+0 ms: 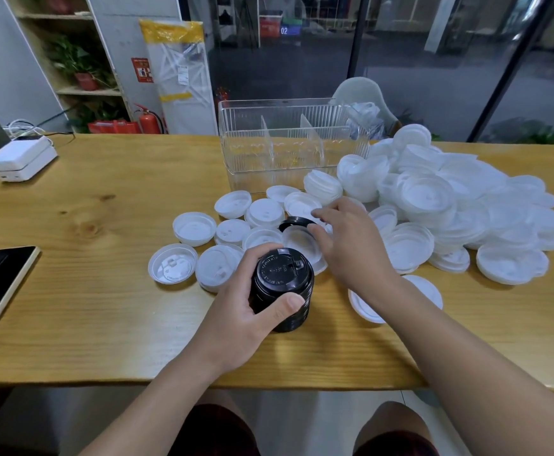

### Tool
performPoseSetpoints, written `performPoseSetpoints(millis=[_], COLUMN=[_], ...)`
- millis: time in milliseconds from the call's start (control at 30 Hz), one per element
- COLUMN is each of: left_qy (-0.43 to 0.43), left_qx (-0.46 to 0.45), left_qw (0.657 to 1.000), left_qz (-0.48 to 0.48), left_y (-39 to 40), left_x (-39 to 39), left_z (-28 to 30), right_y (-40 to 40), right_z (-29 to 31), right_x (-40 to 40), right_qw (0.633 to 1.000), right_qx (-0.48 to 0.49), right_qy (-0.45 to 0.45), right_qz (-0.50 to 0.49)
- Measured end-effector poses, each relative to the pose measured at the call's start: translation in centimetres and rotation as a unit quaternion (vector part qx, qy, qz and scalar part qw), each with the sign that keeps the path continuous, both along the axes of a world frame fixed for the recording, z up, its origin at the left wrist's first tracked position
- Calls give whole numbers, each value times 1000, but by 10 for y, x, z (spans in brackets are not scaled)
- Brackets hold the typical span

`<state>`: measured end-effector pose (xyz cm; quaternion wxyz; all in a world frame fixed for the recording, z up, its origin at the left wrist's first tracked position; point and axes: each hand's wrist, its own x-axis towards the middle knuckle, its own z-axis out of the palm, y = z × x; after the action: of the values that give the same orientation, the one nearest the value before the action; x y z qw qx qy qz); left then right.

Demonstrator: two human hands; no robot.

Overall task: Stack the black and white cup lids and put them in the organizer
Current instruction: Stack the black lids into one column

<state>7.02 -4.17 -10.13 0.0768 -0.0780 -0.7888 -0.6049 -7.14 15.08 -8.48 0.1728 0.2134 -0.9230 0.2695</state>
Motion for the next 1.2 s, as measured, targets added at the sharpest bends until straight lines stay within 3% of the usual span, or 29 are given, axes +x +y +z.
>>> performPoseSetpoints(millis=[133,233,367,467,533,633,733,933,1033,1200], left_qy=[-2,-1,2,6,7,8,11,6,12,19], left_qx=[3,1,0,3,4,8,11,4,-1,3], left_qw=[1000,1000,1000,1000,1000,1000,1000,1000,1000,1000], left_qz=[-4,-4,-3,-2,-3,1,10,7,9,12], left_y=[1,0,0,1,1,2,3,4,3,-1], left_x=[0,0,1,1,1,1,1,1,1,1], left_z=[1,1,2,3,3,3,1,0,2,0], right_y=[-1,5,21,36,40,42,36,8,-5,5], right_z=[-2,6,30,45,51,49,46,35,28,35], right_x=[-8,-6,7,29,45,64,79,96,102,101], right_qw=[999,1000,985,941,929,945,980,981,981,961], right_qx=[35,-3,-159,-307,-335,-302,-183,-29,-41,-176], right_qy=[20,6,-62,-137,-152,-106,17,138,111,-76], right_qz=[0,14,14,31,48,72,80,131,154,200])
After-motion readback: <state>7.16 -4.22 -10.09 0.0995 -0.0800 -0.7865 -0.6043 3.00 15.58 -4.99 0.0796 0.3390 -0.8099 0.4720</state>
